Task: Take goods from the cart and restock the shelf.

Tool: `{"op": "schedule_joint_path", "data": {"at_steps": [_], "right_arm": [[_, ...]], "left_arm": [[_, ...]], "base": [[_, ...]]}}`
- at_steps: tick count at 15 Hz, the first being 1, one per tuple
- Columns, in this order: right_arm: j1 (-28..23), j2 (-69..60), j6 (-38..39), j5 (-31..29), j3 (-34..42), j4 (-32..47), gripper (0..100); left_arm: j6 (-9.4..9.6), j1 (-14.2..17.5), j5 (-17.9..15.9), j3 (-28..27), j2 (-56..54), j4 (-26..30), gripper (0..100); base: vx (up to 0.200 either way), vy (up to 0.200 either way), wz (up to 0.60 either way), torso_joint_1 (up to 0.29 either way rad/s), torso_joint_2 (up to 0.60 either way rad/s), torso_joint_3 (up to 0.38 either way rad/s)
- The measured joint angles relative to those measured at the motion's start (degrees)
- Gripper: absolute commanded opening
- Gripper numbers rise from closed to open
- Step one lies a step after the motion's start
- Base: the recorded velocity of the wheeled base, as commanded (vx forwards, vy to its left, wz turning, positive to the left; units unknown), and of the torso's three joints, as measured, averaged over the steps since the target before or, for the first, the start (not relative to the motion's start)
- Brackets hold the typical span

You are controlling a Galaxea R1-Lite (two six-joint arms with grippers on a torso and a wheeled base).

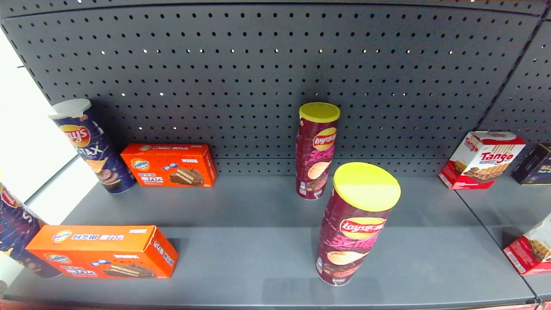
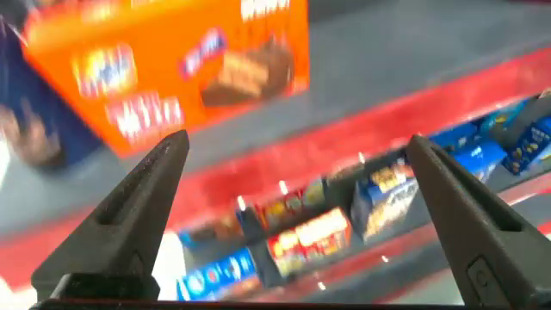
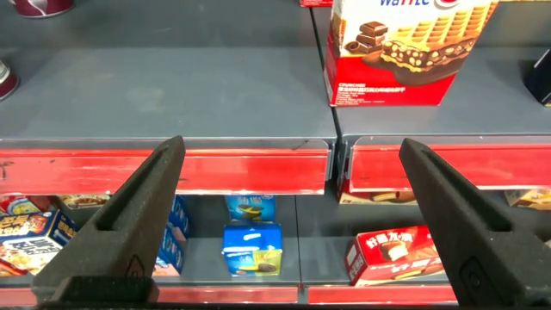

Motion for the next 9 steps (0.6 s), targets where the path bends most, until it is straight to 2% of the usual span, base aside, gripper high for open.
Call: {"op": "schedule_joint_path", "data": {"at_steps": [1, 2, 3, 4, 5, 8, 9], "right_arm": [[0.00, 0.00, 0.00, -0.02, 0.00, -0.01, 100], [0.00, 0.00, 0.00, -0.02, 0.00, -0.01, 100], [0.00, 0.00, 0.00, -0.02, 0.00, -0.01, 100], [0.00, 0.00, -0.02, -0.02, 0.00, 0.00, 100], [0.00, 0.00, -0.02, 0.00, 0.00, 0.02, 100], [0.00, 0.00, 0.00, 0.00, 0.00, 0.00, 100], [0.00, 0.00, -0.02, 0.00, 0.00, -0.01, 100]], "left_arm": [[-1.04, 0.33, 2.34, 0.00, -1.51, -0.33, 100], [-1.33, 0.46, 5.29, 0.05, -2.58, -0.30, 100], [-1.23, 0.57, 9.62, 0.05, -3.39, 0.74, 100], [-1.26, 0.60, 11.86, 0.05, -3.89, 3.15, 100], [-1.66, 0.62, 13.03, -0.04, -4.24, 3.85, 100], [-5.00, 0.63, 13.18, 0.05, -4.72, 3.30, 100], [-5.35, 0.63, 13.15, 0.07, -4.79, 3.30, 100]], "base": [[0.000, 0.000, 0.00, 0.000, 0.00, 0.000], [0.000, 0.000, 0.00, 0.000, 0.00, 0.000], [0.000, 0.000, 0.00, 0.000, 0.00, 0.000], [0.000, 0.000, 0.00, 0.000, 0.00, 0.000], [0.000, 0.000, 0.00, 0.000, 0.00, 0.000], [0.000, 0.000, 0.00, 0.000, 0.00, 0.000], [0.000, 0.000, 0.00, 0.000, 0.00, 0.000]]}}
